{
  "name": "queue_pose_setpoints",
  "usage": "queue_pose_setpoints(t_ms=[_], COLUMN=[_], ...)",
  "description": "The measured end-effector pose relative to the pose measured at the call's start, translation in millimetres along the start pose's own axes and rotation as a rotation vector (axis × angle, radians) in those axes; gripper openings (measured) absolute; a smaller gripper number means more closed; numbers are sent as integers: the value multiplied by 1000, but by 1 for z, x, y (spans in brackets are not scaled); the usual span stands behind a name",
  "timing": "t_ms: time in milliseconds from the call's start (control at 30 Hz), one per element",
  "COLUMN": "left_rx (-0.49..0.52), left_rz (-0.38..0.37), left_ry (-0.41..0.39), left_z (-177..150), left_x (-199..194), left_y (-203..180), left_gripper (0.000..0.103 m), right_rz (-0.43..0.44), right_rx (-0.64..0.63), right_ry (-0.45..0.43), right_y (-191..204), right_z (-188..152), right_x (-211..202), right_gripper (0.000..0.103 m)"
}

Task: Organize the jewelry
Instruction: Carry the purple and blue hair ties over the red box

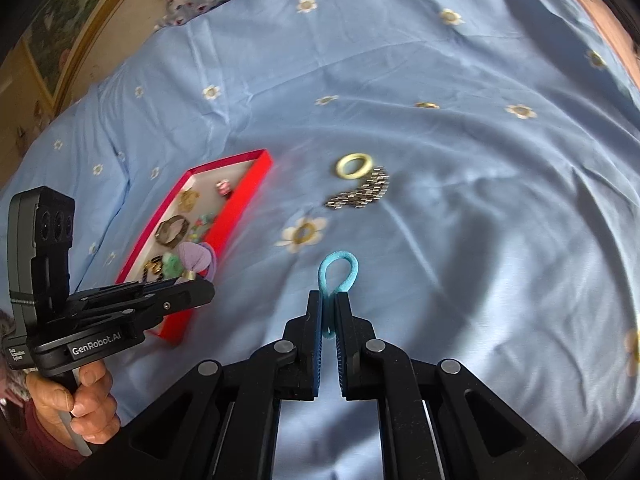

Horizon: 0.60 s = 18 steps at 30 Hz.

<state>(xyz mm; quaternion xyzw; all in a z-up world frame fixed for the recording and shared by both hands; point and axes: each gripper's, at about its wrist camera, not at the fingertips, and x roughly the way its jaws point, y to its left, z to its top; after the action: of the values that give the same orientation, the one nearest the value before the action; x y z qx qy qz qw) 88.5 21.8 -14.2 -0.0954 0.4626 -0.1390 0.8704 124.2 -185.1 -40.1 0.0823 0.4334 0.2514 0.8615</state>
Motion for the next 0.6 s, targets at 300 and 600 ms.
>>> queue_pose_setpoints(t_ms=[300,600], left_rx=[-76,-175], left_rz=[40,102], left_ry=[-29,-72], left_z=[-12,-20], left_x=[-24,-50], left_y=[32,77], left_gripper=[11,11], right_rz=[60,130], right_rx=[-64,-140], right_ry=[15,40], right_y=[38,82], right_z=[6,13], right_x=[11,28], right_gripper=[6,6])
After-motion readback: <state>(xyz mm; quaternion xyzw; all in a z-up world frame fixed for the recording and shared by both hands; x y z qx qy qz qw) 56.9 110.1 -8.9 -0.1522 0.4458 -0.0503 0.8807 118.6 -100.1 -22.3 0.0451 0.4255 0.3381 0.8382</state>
